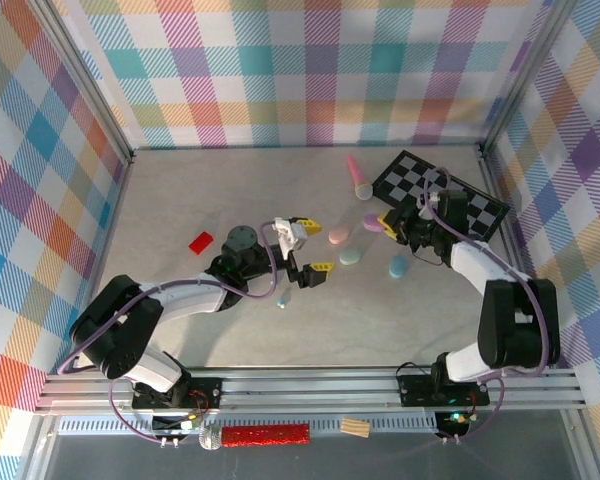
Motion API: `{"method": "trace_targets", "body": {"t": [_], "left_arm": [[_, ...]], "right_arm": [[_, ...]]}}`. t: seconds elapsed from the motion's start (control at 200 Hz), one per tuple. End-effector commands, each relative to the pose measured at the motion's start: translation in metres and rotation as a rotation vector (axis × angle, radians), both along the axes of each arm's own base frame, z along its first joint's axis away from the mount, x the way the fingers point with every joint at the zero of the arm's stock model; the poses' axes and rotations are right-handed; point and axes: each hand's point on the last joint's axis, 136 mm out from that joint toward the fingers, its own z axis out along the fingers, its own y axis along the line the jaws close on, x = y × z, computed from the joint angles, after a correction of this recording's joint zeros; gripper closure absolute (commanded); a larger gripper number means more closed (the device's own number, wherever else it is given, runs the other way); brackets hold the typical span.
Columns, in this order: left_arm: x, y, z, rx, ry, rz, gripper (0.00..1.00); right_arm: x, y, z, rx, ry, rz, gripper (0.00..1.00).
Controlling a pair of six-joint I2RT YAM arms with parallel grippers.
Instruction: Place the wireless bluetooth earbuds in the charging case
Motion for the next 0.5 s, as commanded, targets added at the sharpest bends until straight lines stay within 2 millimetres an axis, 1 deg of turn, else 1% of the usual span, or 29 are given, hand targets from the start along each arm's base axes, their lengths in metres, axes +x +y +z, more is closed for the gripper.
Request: {"method": "trace_targets", "body": {"t": [0.0, 0.165, 0.315, 0.4, 0.445, 0.495], "left_arm": [[-0.011, -0.003, -0.009, 0.042, -0.006, -0.016, 0.00], [-0.011, -0.006, -0.012, 0.031, -0.001, -0.013, 0.00], [-0.011, -0.006, -0.010, 0.025, -0.003, -0.013, 0.00], [-0.011, -0.004, -0.011, 0.026, -0.003, -0.002, 0.00], [-0.011, -0.002, -0.011, 0.026, -0.001, 0.006, 0.00], [-0.011, -0.001, -0.013, 0.032, 0.002, 0.013, 0.00]], "right_arm": [[0.018, -0.015, -0.023, -0.118, 0.014, -0.049, 0.85], [0.035, -0.024, -0.056, -0.175, 0.060, -0.084, 0.81], [0.041, -0.025, -0.082, -0.197, 0.108, -0.069, 0.77], [0.043, -0.024, -0.088, -0.207, 0.119, -0.048, 0.73], [0.044, -0.024, -0.088, -0.218, 0.117, -0.035, 0.69], [0.043, -0.026, -0.086, -0.244, 0.115, -0.022, 0.61]]}}
